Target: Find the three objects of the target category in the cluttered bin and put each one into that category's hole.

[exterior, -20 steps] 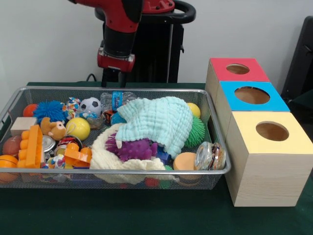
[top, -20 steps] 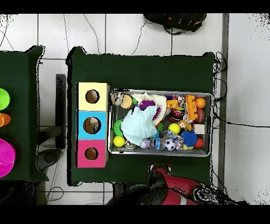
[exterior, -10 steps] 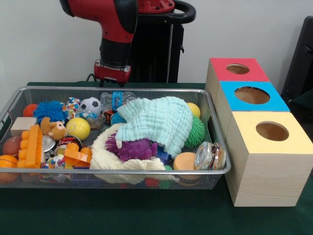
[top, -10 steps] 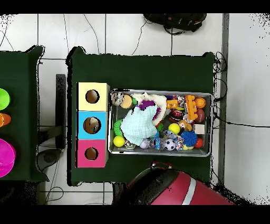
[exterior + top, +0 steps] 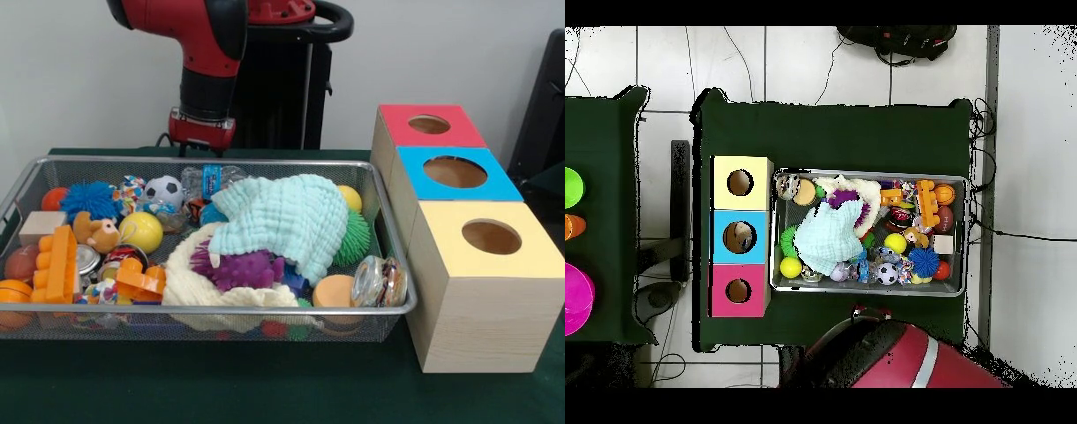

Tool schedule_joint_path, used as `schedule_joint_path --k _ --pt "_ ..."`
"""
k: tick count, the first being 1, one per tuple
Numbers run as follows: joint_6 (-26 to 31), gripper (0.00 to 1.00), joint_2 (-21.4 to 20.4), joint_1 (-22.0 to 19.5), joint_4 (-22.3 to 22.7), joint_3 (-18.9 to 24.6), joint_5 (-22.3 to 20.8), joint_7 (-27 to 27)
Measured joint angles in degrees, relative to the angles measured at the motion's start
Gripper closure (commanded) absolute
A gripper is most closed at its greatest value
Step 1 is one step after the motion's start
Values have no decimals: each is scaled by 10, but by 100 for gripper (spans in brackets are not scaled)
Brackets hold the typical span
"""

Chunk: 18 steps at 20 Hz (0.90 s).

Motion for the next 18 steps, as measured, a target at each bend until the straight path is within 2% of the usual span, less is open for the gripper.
schedule_joint_path --k 3,6,12,18 --pt "29 0 -24 -1 9 2 1 0" --pt "82 0 -59 -1 20 7 5 0" --pt "226 0 -141 -2 27 21 21 0" --pt "318 0 -202 -13 29 46 41 0"
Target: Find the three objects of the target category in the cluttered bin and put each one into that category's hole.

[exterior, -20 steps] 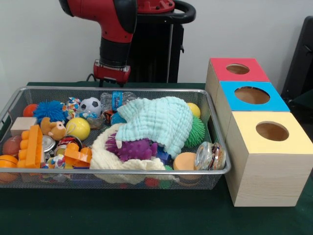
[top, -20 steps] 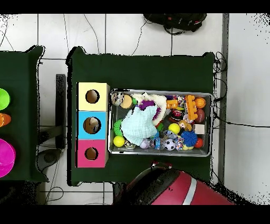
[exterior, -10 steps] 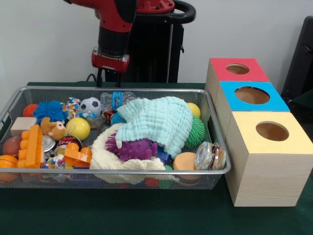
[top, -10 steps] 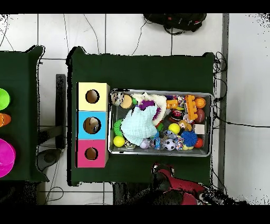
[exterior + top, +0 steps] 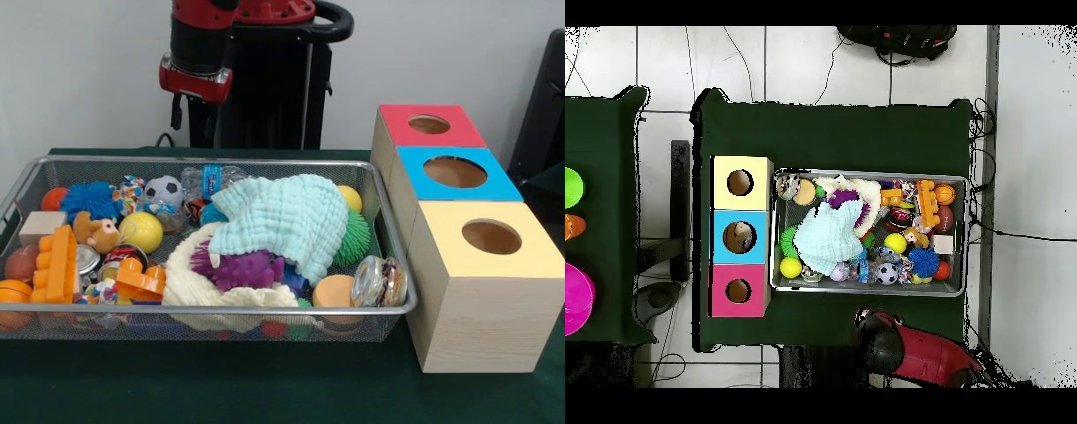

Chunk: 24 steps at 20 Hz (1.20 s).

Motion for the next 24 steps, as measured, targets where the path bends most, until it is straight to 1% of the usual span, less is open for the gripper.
schedule_joint_path --k 6,7,9,13,16,18,24 --pt "23 0 -27 -2 -1 17 26 0" --pt "32 0 -31 5 -6 20 37 0" --pt "40 0 -32 12 -12 20 44 0" --pt "75 0 -32 37 -37 20 61 0" --pt "99 0 -27 53 -63 20 70 0" --pt "116 0 -17 67 -90 20 79 0" --pt "118 0 10 80 -133 20 91 0"
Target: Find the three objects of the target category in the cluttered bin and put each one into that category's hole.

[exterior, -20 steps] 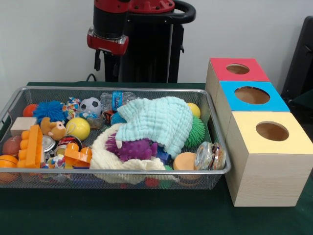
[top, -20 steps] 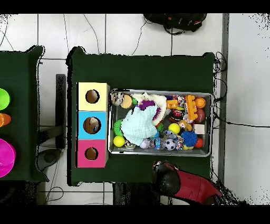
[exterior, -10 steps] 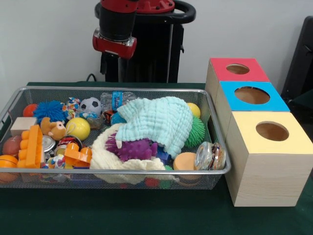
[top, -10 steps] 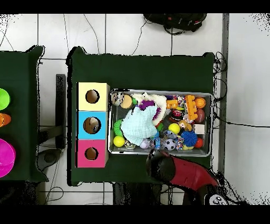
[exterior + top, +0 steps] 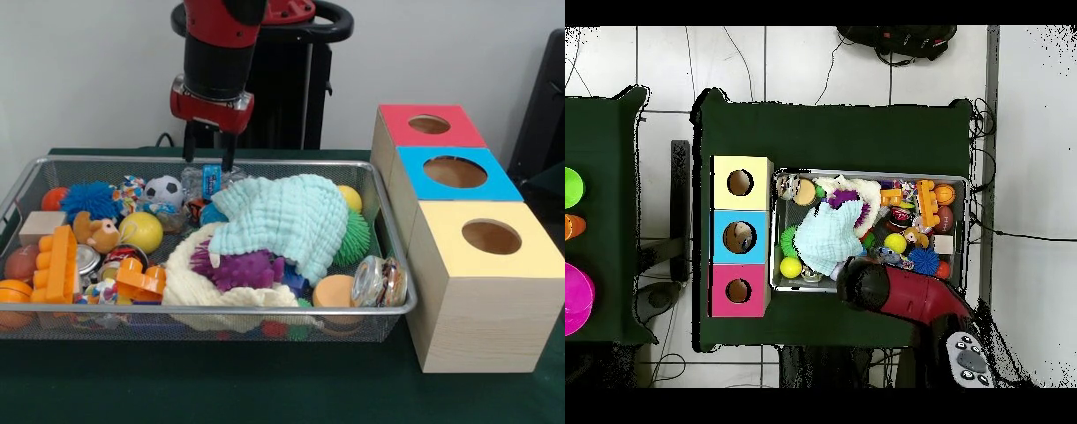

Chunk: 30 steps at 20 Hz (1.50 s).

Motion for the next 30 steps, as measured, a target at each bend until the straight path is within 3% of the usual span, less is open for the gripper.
schedule_joint_path --k 7,10,16,30 --pt "-51 0 45 -3 -17 0 1 0" --pt "-118 0 78 -12 -17 0 -4 0" --pt "-203 0 85 -38 -17 0 -19 0" --pt "-233 0 101 -72 -15 11 -42 0"
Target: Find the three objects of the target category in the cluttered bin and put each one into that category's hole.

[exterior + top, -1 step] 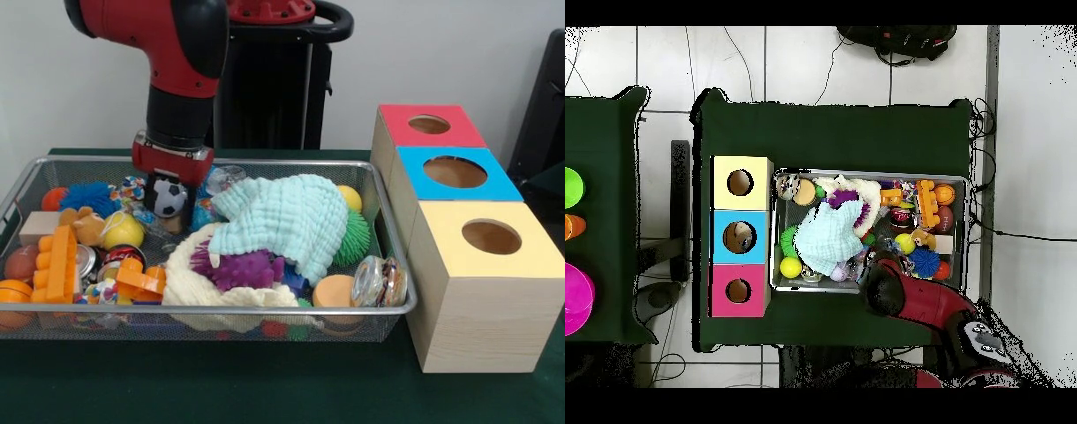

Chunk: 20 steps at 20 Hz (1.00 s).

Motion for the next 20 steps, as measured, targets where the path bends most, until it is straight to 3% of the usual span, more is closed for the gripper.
schedule_joint_path --k 15,20 --pt "10 0 -17 -7 38 9 0 0" --pt "46 0 -28 -7 35 18 0 0"
